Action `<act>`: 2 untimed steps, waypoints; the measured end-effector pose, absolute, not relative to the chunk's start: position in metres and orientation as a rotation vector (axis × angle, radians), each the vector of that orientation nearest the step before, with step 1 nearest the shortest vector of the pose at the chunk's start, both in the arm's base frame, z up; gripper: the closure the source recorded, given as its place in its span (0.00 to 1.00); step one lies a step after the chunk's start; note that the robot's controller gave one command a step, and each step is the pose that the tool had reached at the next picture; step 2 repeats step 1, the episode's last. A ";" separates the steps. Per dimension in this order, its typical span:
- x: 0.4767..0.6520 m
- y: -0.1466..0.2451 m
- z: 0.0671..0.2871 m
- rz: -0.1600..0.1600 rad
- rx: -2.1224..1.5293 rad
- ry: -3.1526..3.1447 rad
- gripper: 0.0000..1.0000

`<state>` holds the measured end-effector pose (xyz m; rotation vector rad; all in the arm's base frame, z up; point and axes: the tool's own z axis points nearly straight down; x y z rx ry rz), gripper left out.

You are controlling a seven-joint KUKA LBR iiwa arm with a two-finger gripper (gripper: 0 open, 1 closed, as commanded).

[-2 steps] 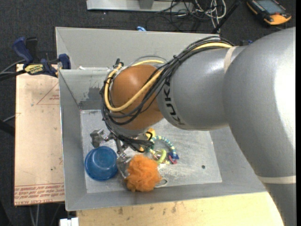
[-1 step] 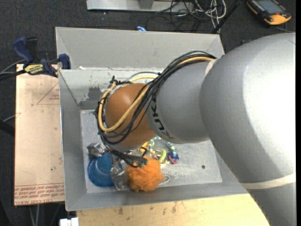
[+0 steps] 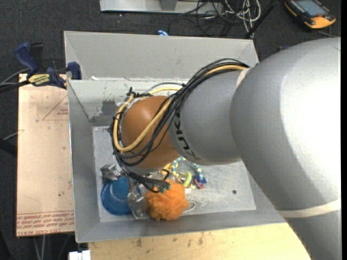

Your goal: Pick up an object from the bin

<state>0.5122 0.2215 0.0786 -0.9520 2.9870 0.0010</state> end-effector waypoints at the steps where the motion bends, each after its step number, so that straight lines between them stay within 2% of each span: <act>1: 0.506 0.219 0.127 0.002 -0.989 2.985 1.00; 2: 0.506 0.219 0.127 0.002 -0.989 2.985 1.00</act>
Offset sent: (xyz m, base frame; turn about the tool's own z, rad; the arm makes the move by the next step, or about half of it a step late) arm -0.0042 -0.0004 0.0200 -0.0448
